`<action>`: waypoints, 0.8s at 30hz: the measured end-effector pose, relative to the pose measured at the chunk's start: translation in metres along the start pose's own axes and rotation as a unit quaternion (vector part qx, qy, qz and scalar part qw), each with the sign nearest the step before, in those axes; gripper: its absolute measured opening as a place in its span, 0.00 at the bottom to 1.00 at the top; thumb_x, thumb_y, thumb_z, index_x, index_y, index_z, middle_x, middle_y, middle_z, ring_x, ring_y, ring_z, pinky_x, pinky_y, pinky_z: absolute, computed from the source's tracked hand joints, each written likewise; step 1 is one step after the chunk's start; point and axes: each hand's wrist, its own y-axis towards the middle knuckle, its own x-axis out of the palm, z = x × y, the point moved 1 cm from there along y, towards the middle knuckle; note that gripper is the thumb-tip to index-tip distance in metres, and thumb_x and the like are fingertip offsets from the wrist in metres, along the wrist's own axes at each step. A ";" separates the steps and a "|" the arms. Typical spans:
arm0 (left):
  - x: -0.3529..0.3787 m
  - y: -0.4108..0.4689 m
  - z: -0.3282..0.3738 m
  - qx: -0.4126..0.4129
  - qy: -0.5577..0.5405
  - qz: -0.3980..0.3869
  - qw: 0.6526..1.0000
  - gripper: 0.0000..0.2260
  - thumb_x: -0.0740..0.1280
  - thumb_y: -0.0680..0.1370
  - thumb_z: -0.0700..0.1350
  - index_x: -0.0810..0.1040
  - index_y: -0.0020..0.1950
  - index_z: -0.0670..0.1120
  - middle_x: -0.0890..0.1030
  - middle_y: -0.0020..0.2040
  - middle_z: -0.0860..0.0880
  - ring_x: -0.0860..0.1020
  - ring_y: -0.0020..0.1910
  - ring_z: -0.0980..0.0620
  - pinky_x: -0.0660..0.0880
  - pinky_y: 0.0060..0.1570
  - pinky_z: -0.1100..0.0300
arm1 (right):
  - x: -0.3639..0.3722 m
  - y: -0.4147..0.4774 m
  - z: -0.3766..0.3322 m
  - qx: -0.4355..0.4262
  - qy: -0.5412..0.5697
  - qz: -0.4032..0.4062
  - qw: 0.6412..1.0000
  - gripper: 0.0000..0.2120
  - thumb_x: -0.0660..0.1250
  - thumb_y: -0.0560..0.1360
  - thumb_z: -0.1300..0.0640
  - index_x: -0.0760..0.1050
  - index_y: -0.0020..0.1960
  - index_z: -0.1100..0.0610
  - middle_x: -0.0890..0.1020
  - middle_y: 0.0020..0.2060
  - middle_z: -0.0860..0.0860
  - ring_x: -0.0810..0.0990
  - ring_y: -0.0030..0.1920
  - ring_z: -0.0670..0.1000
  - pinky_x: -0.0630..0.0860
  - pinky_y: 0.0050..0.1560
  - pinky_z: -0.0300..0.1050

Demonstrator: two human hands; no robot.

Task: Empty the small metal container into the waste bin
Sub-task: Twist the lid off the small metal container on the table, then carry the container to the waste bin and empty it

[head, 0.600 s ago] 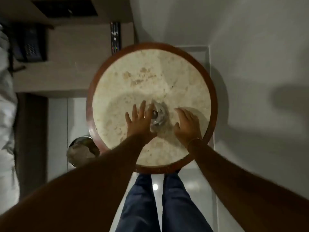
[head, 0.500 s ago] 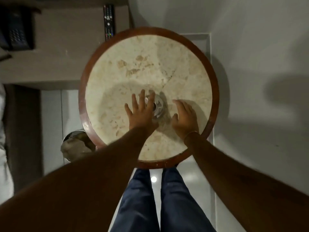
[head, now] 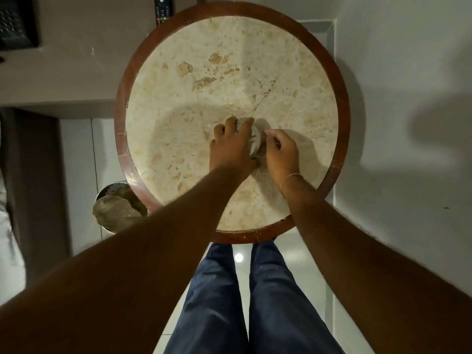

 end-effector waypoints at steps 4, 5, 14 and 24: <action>-0.013 -0.020 0.016 0.042 -0.031 0.040 0.998 0.42 0.79 0.70 0.52 0.67 0.82 0.51 0.69 0.78 0.43 0.67 0.75 0.37 0.77 0.64 0.41 | 0.000 -0.004 -0.002 0.189 0.342 -0.167 0.905 0.24 0.59 0.89 0.42 0.82 0.70 0.58 0.88 0.64 0.58 0.86 0.66 0.58 0.82 0.67 0.50; -0.015 -0.026 0.019 0.053 -0.033 0.049 0.997 0.41 0.78 0.71 0.52 0.67 0.82 0.51 0.69 0.78 0.43 0.67 0.75 0.38 0.78 0.63 0.41 | -0.002 -0.007 -0.001 0.212 0.406 -0.222 0.861 0.28 0.58 0.88 0.37 0.81 0.72 0.57 0.87 0.65 0.57 0.85 0.68 0.56 0.78 0.73 0.51; -0.033 -0.053 0.033 0.078 -0.062 0.054 0.994 0.43 0.80 0.72 0.53 0.65 0.83 0.52 0.66 0.82 0.45 0.63 0.80 0.40 0.77 0.68 0.39 | -0.015 -0.009 0.000 0.229 0.507 -0.314 0.769 0.28 0.65 0.84 0.36 0.83 0.69 0.58 0.87 0.62 0.57 0.87 0.62 0.56 0.85 0.63 0.52; -0.055 -0.086 -0.080 -0.054 -0.067 0.085 0.993 0.47 0.84 0.69 0.53 0.65 0.82 0.54 0.67 0.81 0.44 0.64 0.79 0.38 0.73 0.70 0.39 | -0.006 -0.006 -0.001 0.232 0.470 -0.376 0.764 0.27 0.57 0.85 0.35 0.80 0.71 0.52 0.82 0.68 0.61 0.85 0.63 0.65 0.82 0.58 0.61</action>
